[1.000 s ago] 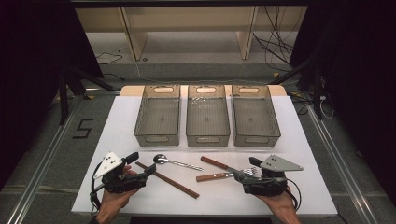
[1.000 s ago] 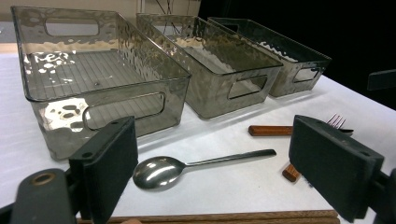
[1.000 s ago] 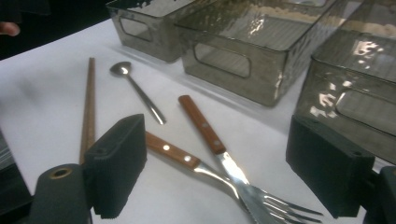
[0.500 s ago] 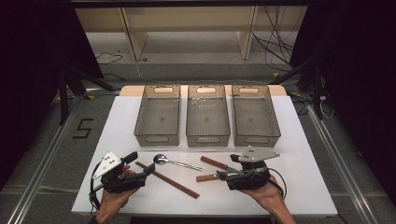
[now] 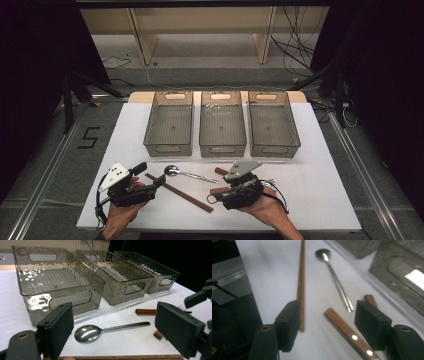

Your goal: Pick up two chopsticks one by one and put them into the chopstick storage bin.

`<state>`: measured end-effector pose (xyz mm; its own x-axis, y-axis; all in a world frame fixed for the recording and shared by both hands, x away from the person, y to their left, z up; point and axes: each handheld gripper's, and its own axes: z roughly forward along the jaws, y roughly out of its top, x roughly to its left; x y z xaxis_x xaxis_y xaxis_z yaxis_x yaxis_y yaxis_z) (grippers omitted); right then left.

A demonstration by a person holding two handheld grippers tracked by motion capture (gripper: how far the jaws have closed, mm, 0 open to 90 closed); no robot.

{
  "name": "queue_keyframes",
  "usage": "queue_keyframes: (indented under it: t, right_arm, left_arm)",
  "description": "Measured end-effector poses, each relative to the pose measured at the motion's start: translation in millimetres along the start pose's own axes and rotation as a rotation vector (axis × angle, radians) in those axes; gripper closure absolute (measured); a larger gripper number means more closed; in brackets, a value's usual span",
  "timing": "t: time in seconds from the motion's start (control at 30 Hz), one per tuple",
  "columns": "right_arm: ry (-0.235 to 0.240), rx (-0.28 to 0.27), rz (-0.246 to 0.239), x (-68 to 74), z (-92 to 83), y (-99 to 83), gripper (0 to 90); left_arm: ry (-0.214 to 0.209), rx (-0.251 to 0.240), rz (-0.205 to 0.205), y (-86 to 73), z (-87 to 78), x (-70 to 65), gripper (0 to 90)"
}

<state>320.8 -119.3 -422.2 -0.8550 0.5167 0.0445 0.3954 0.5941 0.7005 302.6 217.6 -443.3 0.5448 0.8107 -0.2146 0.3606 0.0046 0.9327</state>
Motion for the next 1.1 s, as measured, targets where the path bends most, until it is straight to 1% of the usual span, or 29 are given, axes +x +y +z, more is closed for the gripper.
queue_keyframes:
  t: [0.07,0.13,0.17,0.3,0.37,0.47,0.57,0.6,0.7,0.83,0.9,0.97,1.03,1.1]
  right_arm:
    - [0.014,0.028,-0.025,4.2,9.0,3.2,38.1]
    - [0.022,0.051,-0.04,7.5,17.3,5.8,38.7]
    - [0.027,0.062,-0.058,7.9,21.1,6.4,39.5]
    - [0.04,0.109,-0.072,9.9,34.8,8.3,40.8]
    - [0.048,0.129,-0.078,11.6,40.3,9.1,42.7]
    - [0.056,0.156,-0.098,13.6,47.9,9.9,46.3]
    - [0.063,0.181,-0.104,14.1,54.5,10.4,48.6]
    - [0.065,0.184,-0.113,13.5,56.8,10.7,49.4]
    - [0.07,0.199,-0.117,13.7,63.6,12.4,51.4]
    - [0.081,0.226,-0.127,14.7,73.2,15.5,52.5]
    - [0.074,0.238,-0.139,15.3,77.3,16.7,53.7]
    - [0.077,0.248,-0.138,14.7,80.4,17.5,53.9]
    - [0.07,0.269,-0.14,14.6,82.5,18.3,55.4]
    - [0.07,0.274,-0.139,14.5,84.4,18.8,56.1]
  left_arm:
    - [0.003,-0.002,-0.002,0.1,-0.1,0.2,14.9]
    - [0.002,-0.004,-0.002,0.2,-0.5,0.3,14.9]
    - [0.001,-0.007,-0.003,0.3,-0.6,0.2,14.9]
    - [0.002,-0.01,-0.002,0.5,-1.2,0.3,14.9]
    - [0.002,-0.012,0.0,0.7,-1.5,0.2,14.9]
    - [0.001,-0.011,0.003,0.8,-1.6,0.2,14.9]
    - [0.002,-0.013,0.001,0.8,-1.6,0.0,14.9]
    - [0.002,-0.012,0.003,0.9,-1.7,0.1,14.9]
    - [0.002,-0.017,-0.001,1.0,-1.7,0.0,14.9]
    - [0.003,-0.018,-0.002,1.1,-1.9,0.2,14.9]
    - [0.003,-0.02,-0.003,1.1,-2.1,0.4,14.9]
    - [0.003,-0.02,-0.004,1.1,-2.1,0.5,14.9]
    - [0.003,-0.021,-0.003,1.1,-2.3,0.6,14.9]
    - [0.003,-0.022,-0.004,1.2,-2.2,0.4,14.9]
